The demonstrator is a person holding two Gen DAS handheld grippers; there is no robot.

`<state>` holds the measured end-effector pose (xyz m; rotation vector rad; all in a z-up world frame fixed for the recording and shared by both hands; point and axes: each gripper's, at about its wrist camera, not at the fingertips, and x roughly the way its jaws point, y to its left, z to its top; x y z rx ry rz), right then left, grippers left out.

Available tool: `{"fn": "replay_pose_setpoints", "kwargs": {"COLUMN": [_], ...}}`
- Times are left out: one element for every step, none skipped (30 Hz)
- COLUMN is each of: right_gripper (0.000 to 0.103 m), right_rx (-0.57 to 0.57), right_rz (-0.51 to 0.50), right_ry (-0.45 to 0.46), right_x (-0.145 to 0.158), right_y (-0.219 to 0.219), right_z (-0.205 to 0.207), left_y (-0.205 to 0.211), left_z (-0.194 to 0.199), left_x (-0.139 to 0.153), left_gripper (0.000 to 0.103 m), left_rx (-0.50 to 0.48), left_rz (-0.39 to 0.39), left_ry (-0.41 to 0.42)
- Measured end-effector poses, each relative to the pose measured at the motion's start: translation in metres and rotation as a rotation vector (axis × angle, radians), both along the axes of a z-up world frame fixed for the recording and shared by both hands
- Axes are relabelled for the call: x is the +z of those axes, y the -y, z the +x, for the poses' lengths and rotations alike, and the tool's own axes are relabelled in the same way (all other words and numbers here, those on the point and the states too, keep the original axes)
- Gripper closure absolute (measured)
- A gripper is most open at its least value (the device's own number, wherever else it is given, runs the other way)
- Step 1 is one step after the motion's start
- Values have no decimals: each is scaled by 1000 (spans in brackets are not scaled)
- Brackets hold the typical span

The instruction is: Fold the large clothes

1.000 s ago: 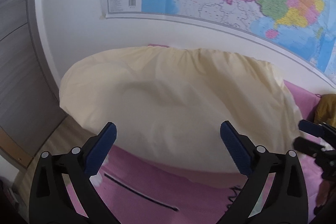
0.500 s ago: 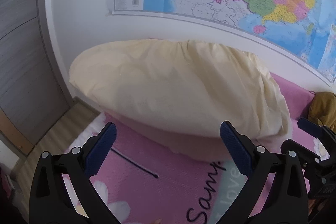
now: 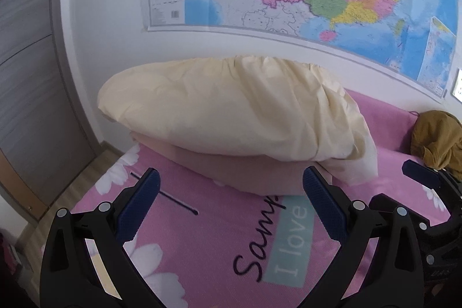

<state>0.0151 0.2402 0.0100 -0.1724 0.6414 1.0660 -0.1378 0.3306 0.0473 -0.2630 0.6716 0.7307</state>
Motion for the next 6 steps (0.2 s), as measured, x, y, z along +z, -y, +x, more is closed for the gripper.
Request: {"fn": "replay_pose_setpoints", "kwargs": {"right_gripper": [6, 6, 6, 6, 6, 6], "right_rx": [-2, -5, -6, -5, -8, -12], "right_rz": [0, 2, 7, 6, 6, 10], "right_ry": [-4, -5, -9, -13, -15, -16], "right_x": [0, 0, 0, 0, -1, -1], "right_y": [2, 5, 8, 10, 12, 16], "right_z": [-1, -2, -3, -3, -4, -5], "left_y": [2, 4, 6, 7, 8, 10], "left_z": [-1, -3, -4, -6, -6, -9], "left_x": [1, 2, 2, 2, 2, 2], "left_gripper": [5, 5, 5, 5, 5, 5], "left_rx": [4, 10, 13, 5, 0, 5], "left_rz": [-1, -5, -16, -39, -54, -57], "left_ry": [-1, 0, 3, 10, 16, 24]}}
